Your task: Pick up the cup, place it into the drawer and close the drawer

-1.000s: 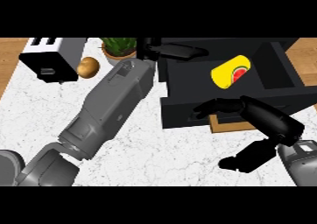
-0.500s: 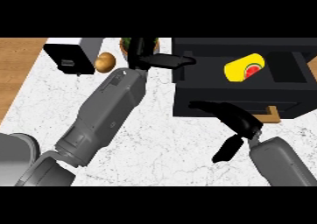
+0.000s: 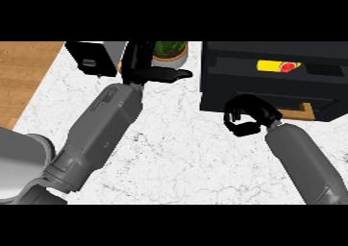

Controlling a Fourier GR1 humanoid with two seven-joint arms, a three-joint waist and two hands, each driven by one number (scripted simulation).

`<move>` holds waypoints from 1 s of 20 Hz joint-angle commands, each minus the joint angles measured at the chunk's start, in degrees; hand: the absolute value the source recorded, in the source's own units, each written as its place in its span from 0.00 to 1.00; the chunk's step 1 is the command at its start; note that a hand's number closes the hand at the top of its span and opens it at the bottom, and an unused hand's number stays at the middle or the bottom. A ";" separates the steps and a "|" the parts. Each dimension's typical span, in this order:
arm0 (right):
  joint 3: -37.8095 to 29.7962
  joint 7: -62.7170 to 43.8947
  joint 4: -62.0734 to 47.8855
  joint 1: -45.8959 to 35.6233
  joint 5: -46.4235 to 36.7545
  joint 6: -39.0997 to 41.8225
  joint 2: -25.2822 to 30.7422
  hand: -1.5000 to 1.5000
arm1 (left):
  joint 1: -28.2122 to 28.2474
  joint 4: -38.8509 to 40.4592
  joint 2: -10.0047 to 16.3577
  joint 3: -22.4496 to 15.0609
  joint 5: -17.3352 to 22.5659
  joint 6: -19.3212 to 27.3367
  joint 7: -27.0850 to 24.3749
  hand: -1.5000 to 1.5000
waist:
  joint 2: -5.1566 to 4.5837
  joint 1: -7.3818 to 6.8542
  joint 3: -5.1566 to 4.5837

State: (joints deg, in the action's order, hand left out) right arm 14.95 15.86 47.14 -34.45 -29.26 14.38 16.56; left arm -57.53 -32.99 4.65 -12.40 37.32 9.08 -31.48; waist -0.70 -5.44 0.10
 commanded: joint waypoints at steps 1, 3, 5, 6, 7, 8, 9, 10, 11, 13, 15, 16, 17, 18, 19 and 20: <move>-5.00 5.27 -9.91 -6.10 0.91 -3.91 0.42 1.00 | 3.32 -3.93 3.75 0.02 0.47 -3.50 1.17 0.00 | -0.31 -1.89 0.16; -7.99 6.75 -12.67 -10.10 2.36 -4.16 1.92 1.00 | 4.82 -4.20 4.20 0.11 0.74 -4.03 1.72 0.00 | -0.61 -1.98 0.17; -9.61 7.69 -15.64 -12.62 2.52 -6.22 2.16 1.00 | 4.86 -5.46 4.30 -0.66 0.12 -4.59 1.51 0.00 | -1.07 -3.01 0.24; -11.10 7.34 -17.15 -14.37 3.34 -5.45 3.67 1.00 | 4.99 -5.88 4.13 -0.86 0.32 -4.97 2.39 0.00 | -1.18 -3.27 0.24; -11.94 8.00 -18.31 -15.17 3.66 -5.89 4.42 1.00 | 5.57 -6.19 4.81 -0.34 0.55 -4.47 2.32 0.00 | -1.25 -3.55 0.26; -12.15 6.28 -19.04 -17.00 3.37 -6.59 4.19 1.00 | 6.52 -6.58 4.79 -0.61 0.55 -5.67 1.77 0.00 | -1.41 -4.07 0.20; -13.18 5.55 -19.47 -16.78 3.81 -7.58 5.11 1.00 | 6.99 -6.75 5.02 -1.23 -0.20 -5.08 1.68 0.00 | -1.42 -4.36 0.24; -13.63 5.22 -19.31 -18.47 4.48 -5.39 6.25 1.00 | 7.71 -7.20 6.55 -0.96 0.71 -8.28 2.81 0.00 | -1.36 -4.49 0.14; -14.18 5.09 -19.61 -18.43 4.98 -5.96 5.91 1.00 | 7.62 -7.45 5.44 -1.08 0.52 -6.48 2.73 0.00 | -1.45 -4.77 0.21; -14.69 4.34 -19.64 -19.03 5.57 -5.32 6.40 1.00 | 7.32 -8.00 6.73 -0.90 0.74 -7.41 3.73 0.00 | -1.62 -5.67 0.21; -15.90 4.79 -18.74 -20.13 7.05 -3.28 8.13 1.00 | 8.44 -8.27 6.12 -1.08 0.55 -7.50 2.40 0.00 | -1.73 -5.43 0.15; -15.96 4.46 -18.67 -19.75 7.10 -3.56 8.20 1.00 | 8.14 -8.60 6.04 -1.30 0.66 -7.73 3.31 0.00 | -1.76 -5.71 0.18; -15.85 4.38 -18.49 -19.56 7.21 -3.84 7.48 1.00 | 7.64 -8.68 6.69 -0.61 1.04 -8.01 3.19 0.00 | -2.17 -6.10 0.17; -16.43 4.22 -18.11 -19.88 7.85 -2.90 8.47 1.00 | 8.38 -8.66 6.50 -1.17 0.83 -8.39 3.45 0.00 | -2.03 -5.93 0.15; -16.61 3.87 -17.73 -19.79 8.14 -2.80 8.53 1.00 | 8.94 -8.93 6.96 -1.13 0.96 -9.05 3.44 0.00 | -2.01 -6.62 0.11; -16.39 4.59 -17.27 -19.92 8.17 -0.57 10.48 1.00 | 8.79 -9.04 6.15 -1.20 1.11 -8.87 3.45 0.00 | -2.06 -5.94 0.10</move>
State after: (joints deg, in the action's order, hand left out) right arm 3.31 24.54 32.24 -44.21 -20.71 19.06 19.84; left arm -49.38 -41.39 10.87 -13.44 38.14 1.10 -28.34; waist -1.69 -9.59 0.73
